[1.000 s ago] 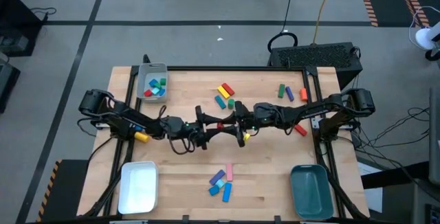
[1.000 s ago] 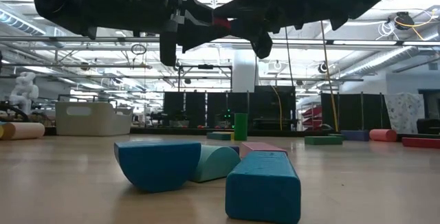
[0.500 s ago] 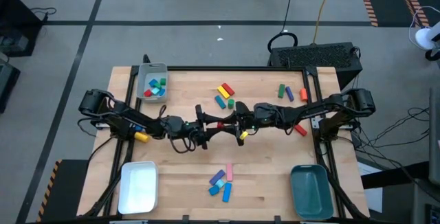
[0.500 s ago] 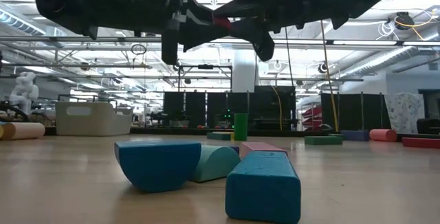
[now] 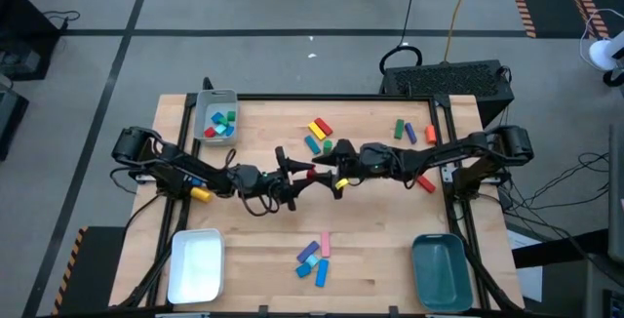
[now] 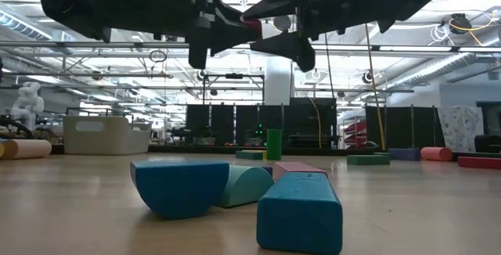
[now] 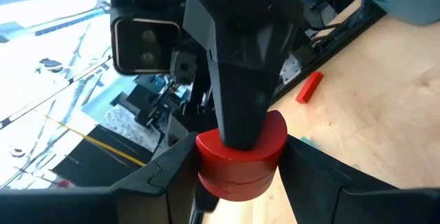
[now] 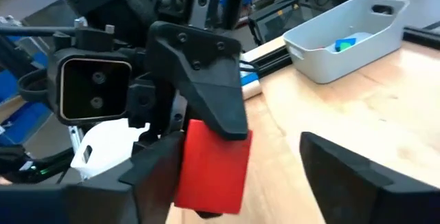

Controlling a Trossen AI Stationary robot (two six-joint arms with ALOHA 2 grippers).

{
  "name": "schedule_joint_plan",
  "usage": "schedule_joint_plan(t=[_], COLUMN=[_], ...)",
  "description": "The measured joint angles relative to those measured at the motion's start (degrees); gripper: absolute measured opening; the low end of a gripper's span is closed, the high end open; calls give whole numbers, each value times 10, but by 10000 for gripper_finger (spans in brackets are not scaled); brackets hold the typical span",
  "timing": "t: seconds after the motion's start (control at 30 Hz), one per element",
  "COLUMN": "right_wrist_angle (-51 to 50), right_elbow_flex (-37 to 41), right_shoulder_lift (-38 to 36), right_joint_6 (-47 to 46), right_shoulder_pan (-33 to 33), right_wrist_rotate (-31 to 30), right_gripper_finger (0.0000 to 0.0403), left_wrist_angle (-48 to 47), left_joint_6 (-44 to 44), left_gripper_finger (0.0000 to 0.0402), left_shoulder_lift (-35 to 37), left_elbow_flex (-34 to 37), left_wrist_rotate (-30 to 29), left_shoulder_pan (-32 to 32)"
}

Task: Sort blocks by size
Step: Put the red half-circle block into the gray bin

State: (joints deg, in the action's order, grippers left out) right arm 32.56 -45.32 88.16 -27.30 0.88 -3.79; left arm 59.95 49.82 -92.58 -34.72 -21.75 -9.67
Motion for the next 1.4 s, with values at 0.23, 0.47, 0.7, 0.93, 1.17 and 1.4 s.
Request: schedule_joint_plan(t=[0.23, 0.47, 0.7, 0.93, 1.17, 1.4], right_wrist_angle=[-154, -331, -415, -453, -454, -458], right_elbow_flex=[1, 1, 1, 1, 1, 1], right_shoulder_lift=[-89, -178, -187, -186, -186, -186], right_joint_6=[18, 23, 10, 6, 20, 19], right_shoulder_pan=[1, 1, -10, -13, -13, -13], right_wrist_rotate=[-94, -260, -261, -259, -260, -233], right_gripper_finger=[307, 308, 309, 309, 309, 309], left_wrist_angle=[33, 56, -25, -355, -609, -732], left_joint_6=[-18, -30, -109, -433, -611, -703], left_gripper_finger=[188, 189, 189, 189, 189, 189], left_shoulder_lift=[6, 6, 36, 134, 200, 219], left_elbow_flex=[0, 0, 3, 3, 4, 4], left_wrist_rotate=[-91, -268, -415, -293, -253, -154], left_shoulder_pan=[6, 45, 135, 266, 361, 428])
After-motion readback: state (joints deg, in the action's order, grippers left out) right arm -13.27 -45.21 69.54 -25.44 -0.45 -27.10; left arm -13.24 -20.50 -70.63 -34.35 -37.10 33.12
